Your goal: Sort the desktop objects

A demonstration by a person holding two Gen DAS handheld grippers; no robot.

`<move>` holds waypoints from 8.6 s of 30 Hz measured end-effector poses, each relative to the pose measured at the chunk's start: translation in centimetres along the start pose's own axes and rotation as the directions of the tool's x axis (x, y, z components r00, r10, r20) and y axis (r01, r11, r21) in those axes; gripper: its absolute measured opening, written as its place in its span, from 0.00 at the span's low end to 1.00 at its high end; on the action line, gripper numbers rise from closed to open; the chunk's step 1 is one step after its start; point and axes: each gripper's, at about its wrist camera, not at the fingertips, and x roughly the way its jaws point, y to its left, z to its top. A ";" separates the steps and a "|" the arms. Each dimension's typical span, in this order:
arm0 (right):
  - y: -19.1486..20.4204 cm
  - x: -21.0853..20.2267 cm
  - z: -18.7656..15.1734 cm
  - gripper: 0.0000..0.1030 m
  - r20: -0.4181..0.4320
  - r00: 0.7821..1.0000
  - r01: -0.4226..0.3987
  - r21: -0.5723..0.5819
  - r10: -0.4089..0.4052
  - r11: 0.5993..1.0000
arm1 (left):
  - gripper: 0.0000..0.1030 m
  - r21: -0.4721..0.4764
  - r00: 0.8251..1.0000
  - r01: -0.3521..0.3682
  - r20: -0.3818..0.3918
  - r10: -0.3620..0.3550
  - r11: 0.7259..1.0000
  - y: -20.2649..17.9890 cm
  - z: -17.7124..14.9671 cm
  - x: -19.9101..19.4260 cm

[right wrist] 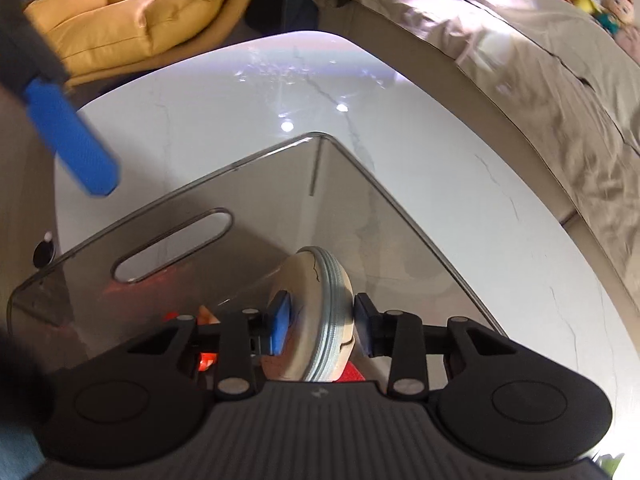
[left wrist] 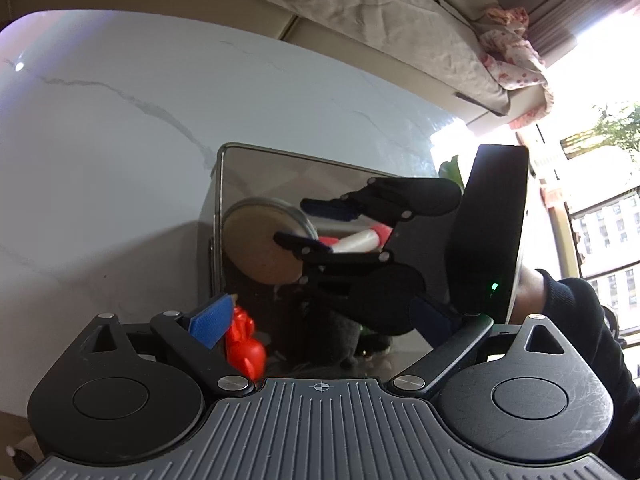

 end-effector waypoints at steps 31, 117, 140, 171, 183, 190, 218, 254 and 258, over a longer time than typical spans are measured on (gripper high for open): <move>-6.7 -1.2 -7.9 0.47 -0.146 0.939 -0.115 0.721 0.313 0.683 | 0.99 0.129 0.982 -0.182 -0.025 0.187 0.975 -2.3 -1.7 1.7; -11.7 -18.7 -50.3 0.83 0.181 0.827 -0.313 0.935 -0.532 -0.169 | 1.00 0.117 0.993 0.063 -0.103 -0.051 0.991 -20.1 0.4 12.8; -10.1 -16.1 -63.5 0.81 0.385 0.589 -0.634 0.765 -0.711 -0.111 | 1.00 -0.188 0.881 0.401 -0.187 -0.434 0.896 -25.2 -5.2 41.4; -13.7 -6.4 -58.9 0.83 0.507 0.581 -0.767 0.603 -0.637 -0.219 | 0.38 -0.381 0.882 0.316 -0.221 -0.417 0.869 -24.4 -3.4 43.2; -15.8 -5.9 -57.3 0.29 0.308 0.667 -0.624 0.728 -0.678 -0.284 | 0.43 -0.386 0.867 0.338 -0.226 -0.443 0.858 -24.5 -2.9 42.4; -14.4 -6.4 -57.8 0.27 0.324 0.661 -0.631 0.729 -0.677 -0.267 | 0.68 -0.318 0.897 0.312 -0.213 -0.388 0.895 -24.3 -3.0 41.0; -7.8 -5.5 -64.4 0.58 0.202 0.620 -0.629 0.706 -0.758 -0.327 | 0.90 0.087 0.955 0.119 -0.282 -0.090 0.989 -28.0 -7.7 35.9; -2.6 -9.6 -70.7 0.51 0.474 0.670 -0.738 0.504 -0.571 -0.448 | 0.53 -0.068 0.948 0.200 -0.240 -0.211 0.977 -26.1 -7.6 37.6; -2.5 -8.7 -70.0 0.64 0.442 0.612 -0.783 0.454 -0.656 -0.425 | 0.49 -0.168 0.924 0.208 -0.289 -0.250 0.964 -25.1 -8.4 37.8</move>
